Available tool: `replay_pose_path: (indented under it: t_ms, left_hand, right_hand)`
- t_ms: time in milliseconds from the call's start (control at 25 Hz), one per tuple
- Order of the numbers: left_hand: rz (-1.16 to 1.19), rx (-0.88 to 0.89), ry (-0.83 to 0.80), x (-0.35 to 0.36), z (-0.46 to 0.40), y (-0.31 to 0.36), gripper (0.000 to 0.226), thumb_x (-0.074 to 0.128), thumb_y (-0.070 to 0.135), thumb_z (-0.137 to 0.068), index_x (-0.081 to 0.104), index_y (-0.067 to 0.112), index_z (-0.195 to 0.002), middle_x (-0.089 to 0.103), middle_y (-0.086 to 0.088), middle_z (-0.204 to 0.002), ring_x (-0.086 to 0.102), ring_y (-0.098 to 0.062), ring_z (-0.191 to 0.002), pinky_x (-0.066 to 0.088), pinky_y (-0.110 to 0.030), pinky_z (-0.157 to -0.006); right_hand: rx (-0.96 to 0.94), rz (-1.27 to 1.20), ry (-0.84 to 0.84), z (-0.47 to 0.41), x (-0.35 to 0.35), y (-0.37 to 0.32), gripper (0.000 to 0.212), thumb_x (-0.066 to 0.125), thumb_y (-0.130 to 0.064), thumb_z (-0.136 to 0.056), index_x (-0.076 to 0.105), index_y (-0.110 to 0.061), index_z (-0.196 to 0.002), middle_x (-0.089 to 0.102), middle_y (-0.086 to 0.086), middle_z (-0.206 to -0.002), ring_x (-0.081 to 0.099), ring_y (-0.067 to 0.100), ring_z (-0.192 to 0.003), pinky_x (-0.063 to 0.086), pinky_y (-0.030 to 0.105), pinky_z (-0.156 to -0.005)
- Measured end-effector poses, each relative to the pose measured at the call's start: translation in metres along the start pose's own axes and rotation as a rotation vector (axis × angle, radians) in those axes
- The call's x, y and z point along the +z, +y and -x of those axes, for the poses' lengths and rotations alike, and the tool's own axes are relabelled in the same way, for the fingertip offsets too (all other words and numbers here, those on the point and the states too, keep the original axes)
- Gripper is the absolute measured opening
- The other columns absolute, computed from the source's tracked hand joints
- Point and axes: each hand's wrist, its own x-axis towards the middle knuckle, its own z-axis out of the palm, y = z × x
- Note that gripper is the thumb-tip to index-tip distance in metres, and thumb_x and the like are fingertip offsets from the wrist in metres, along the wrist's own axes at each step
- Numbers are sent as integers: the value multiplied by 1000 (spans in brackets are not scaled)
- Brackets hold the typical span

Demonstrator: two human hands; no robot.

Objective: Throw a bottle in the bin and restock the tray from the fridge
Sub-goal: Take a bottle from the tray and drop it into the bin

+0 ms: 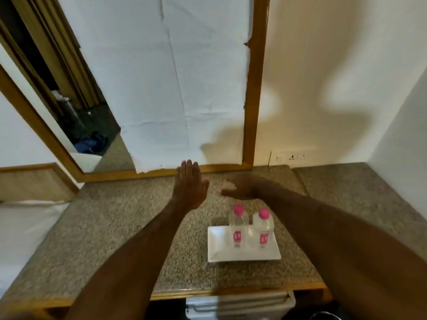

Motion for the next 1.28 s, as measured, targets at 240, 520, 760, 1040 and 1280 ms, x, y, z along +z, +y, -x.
replay_pose_path:
  t_ms: [240, 520, 760, 1040, 1280]
  left_hand:
    - [66, 19, -61, 27, 27, -9, 61, 34, 44, -92, 33, -2, -132, 42, -27, -137, 37, -42, -130, 32, -55, -111]
    - [69, 104, 3, 18, 52, 1, 53, 38, 41, -94, 37, 0, -128, 48, -24, -129, 43, -37, -123, 36, -51, -107]
    - [207, 172, 143, 25, 137, 76, 39, 43, 27, -92, 50, 0, -119, 61, -21, -108, 56, -35, -100, 48, -46, -90]
    - [275, 366, -194, 95, 200, 225, 31, 47, 28, -91, 58, 6, -109, 64, -16, -97, 60, -32, -90, 50, -40, -78]
    - [124, 570, -415, 174, 144, 281, 52, 34, 33, -97, 38, 1, -138, 40, -23, -146, 33, -38, -138, 27, -48, -115]
  right_hand:
    - [146, 342, -455, 5, 33, -13, 83, 87, -31, -61, 47, -19, -133, 55, 9, -134, 54, 29, -115, 49, 45, -93]
    - [74, 317, -461, 39, -15, -45, 58, 83, -23, -66, 61, -15, -119, 63, 8, -117, 58, 26, -106, 50, 41, -88]
    - [198, 344, -573, 113, -42, -23, 62, 84, -21, -65, 58, -13, -121, 62, 11, -120, 63, 28, -93, 56, 35, -68]
    - [446, 280, -582, 235, 54, 122, 47, 87, -13, -60, 68, -1, -101, 67, 16, -109, 65, 30, -87, 58, 37, -73]
    - [653, -113, -338, 285, 176, 215, 41, 68, -20, -78, 60, -8, -116, 55, 21, -126, 56, 37, -113, 49, 38, -89]
